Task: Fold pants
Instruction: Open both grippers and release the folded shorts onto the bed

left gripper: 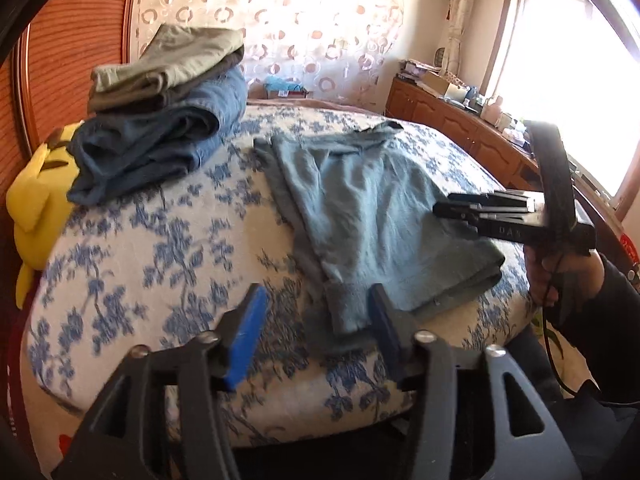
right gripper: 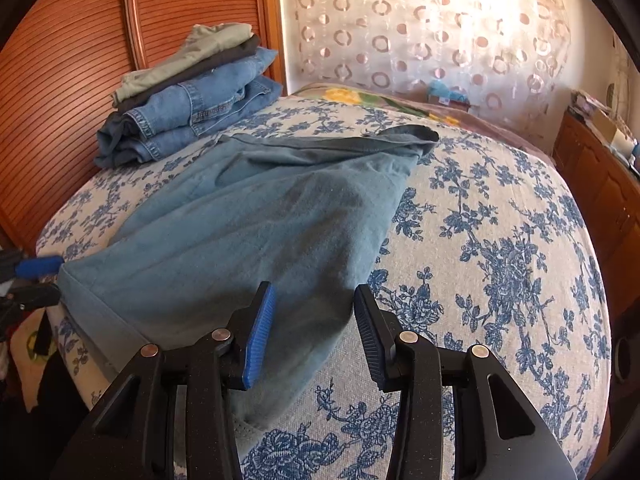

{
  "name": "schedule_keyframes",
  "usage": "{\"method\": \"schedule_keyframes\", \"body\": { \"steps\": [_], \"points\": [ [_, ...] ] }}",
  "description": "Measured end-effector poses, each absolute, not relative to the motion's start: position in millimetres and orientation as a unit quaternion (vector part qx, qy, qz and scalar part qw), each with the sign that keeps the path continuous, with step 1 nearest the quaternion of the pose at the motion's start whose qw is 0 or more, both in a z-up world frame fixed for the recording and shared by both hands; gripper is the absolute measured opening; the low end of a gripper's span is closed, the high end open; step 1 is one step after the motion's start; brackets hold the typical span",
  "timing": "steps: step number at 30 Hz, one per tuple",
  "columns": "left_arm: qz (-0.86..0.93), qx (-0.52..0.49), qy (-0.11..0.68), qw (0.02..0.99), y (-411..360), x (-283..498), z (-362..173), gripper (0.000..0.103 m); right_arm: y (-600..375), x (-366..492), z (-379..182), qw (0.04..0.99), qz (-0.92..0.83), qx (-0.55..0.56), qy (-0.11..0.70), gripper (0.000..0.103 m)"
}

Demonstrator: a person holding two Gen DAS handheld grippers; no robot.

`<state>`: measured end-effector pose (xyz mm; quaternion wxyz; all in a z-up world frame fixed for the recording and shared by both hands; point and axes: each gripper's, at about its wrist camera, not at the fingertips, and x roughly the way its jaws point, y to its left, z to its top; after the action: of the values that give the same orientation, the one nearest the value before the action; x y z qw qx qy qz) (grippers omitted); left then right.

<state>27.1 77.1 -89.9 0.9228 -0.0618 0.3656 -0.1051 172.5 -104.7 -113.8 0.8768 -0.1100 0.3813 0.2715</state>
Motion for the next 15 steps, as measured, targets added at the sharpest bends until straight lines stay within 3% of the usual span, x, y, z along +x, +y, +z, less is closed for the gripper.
{"method": "schedule_keyframes", "body": {
  "steps": [1,15],
  "points": [
    [-0.108,-0.062,0.364,0.923,78,31,-88,0.066,-105,173,-114,0.877,0.271,-0.110,0.382,0.041],
    [-0.102,-0.017,0.356,0.929,77,117,-68,0.068,-107,171,-116,0.883,0.265,-0.102,0.374,0.040]
  ]
}}
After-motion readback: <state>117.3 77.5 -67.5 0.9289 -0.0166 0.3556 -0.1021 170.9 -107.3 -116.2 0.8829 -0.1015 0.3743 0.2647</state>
